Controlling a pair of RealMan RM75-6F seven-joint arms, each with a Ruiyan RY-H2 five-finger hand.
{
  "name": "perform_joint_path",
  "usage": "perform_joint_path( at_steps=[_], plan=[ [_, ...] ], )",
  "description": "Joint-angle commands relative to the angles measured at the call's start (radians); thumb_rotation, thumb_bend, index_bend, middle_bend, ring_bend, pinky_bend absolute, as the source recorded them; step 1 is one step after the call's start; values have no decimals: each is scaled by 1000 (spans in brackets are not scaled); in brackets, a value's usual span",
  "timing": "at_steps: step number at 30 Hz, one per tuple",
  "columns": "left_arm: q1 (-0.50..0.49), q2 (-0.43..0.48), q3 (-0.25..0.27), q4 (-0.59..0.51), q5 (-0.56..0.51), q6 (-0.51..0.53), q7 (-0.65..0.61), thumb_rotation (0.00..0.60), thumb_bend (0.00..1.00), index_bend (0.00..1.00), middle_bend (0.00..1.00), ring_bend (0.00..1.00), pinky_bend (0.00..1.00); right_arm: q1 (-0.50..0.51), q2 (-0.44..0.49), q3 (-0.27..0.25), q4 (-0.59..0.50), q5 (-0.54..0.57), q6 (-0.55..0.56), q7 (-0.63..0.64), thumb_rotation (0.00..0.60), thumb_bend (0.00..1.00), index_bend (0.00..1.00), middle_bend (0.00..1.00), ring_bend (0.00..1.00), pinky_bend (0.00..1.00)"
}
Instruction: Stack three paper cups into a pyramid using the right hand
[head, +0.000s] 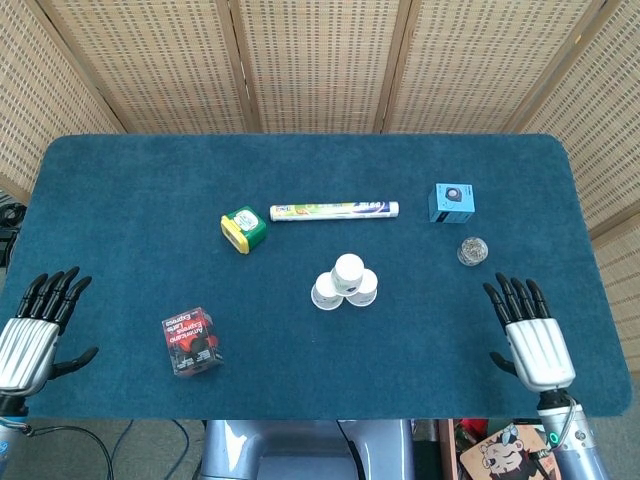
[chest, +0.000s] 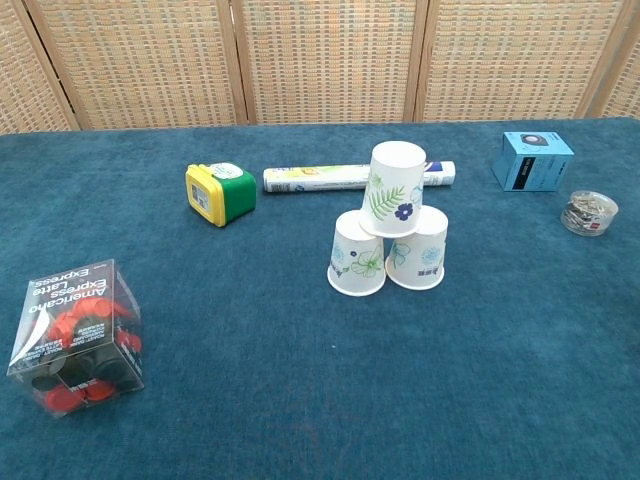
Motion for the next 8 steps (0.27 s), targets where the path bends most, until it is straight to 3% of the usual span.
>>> perform_joint_path(
  at_steps=[1, 8],
  plan=[
    [-1, -4, -3, 5, -1, 2, -3, 600, 179, 0, 0, 0, 0, -29, -22, -3, 33, -7, 3, 25, 600, 118, 4, 0, 0, 0],
    [-7, -17, -6, 21, -4, -3, -10, 600, 180, 0, 0, 0, 0, -78, -62, 36, 131, -37, 14, 97, 600, 118, 4, 0, 0, 0]
  ],
)
